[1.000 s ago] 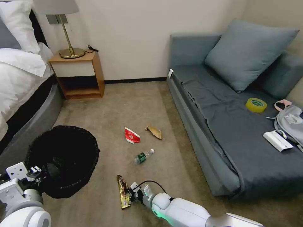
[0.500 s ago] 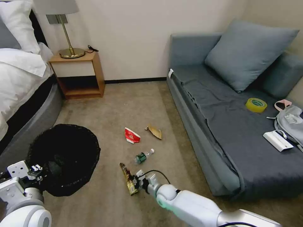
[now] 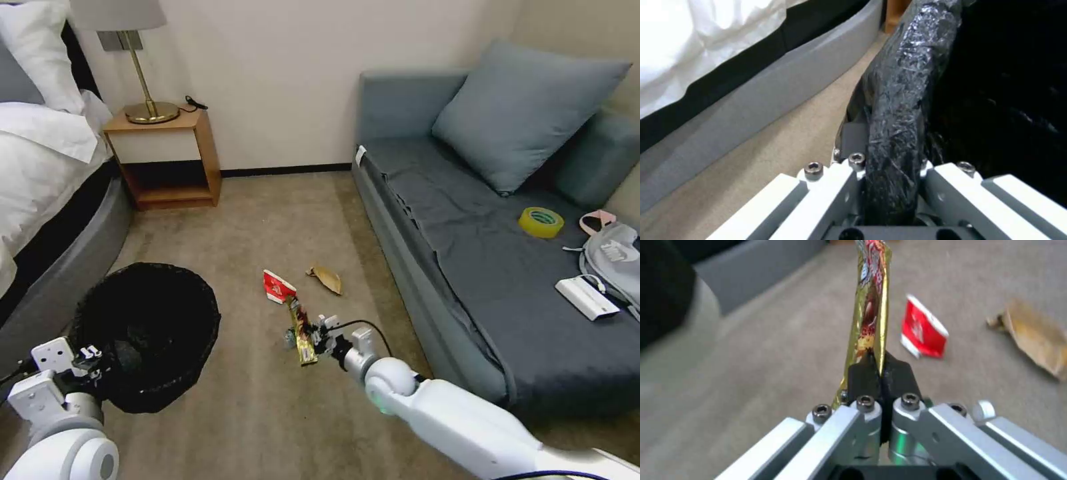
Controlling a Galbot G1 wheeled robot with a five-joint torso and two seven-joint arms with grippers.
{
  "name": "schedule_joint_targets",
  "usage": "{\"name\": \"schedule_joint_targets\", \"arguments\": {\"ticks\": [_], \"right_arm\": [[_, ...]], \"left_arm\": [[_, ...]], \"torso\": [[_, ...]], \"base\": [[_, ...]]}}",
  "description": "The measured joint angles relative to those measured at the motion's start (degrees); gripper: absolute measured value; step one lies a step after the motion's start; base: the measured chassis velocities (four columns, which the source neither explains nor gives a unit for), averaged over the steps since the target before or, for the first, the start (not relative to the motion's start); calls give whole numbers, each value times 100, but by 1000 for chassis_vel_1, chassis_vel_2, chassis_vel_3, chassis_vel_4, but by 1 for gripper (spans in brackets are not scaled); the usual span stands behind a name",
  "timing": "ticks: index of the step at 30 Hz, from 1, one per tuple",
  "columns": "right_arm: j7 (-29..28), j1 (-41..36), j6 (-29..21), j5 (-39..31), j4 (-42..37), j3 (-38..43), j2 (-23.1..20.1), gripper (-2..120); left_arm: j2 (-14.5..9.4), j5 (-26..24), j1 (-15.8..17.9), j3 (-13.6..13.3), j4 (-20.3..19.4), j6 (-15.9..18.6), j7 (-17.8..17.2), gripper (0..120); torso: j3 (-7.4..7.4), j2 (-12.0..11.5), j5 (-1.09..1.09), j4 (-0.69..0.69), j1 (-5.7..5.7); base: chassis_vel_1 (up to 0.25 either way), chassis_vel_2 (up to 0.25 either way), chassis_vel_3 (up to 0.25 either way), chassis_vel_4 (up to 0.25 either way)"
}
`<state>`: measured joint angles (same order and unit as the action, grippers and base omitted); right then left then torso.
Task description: Pick up the trash bin, then pick up the garbage on the floor and place it into the trash bin.
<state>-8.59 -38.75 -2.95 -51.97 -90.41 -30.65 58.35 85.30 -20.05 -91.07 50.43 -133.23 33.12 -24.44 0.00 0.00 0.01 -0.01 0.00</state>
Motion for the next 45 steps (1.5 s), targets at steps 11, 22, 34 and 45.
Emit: {"name": "schedule_joint_targets", "arguments": {"ticks": [11,22,34,45], "right_arm": [[-532,-108,-415,-591,-1485,229,120,0],[-927,311,-494,-873,-1861,-157,797,0],[-1070,682,-416,-746,-1274,-818,1618,0],[-944,765,-209,-404,-563,-1078,1879,0]], "left_arm": [[73,101,18,-138,59,-53,-2,2],[128,192,22,-231,73,-73,-1,2],[182,209,51,-317,61,-54,-1,2],[209,259,48,-375,9,-46,-2,2]], "torso": [[0,0,-1,1,0],[0,0,-2,1,0],[0,0,-2,1,0],[0,0,-2,1,0]], "base": [[0,0,0,0],[0,0,0,0],[0,0,0,0],[0,0,0,0]]}}
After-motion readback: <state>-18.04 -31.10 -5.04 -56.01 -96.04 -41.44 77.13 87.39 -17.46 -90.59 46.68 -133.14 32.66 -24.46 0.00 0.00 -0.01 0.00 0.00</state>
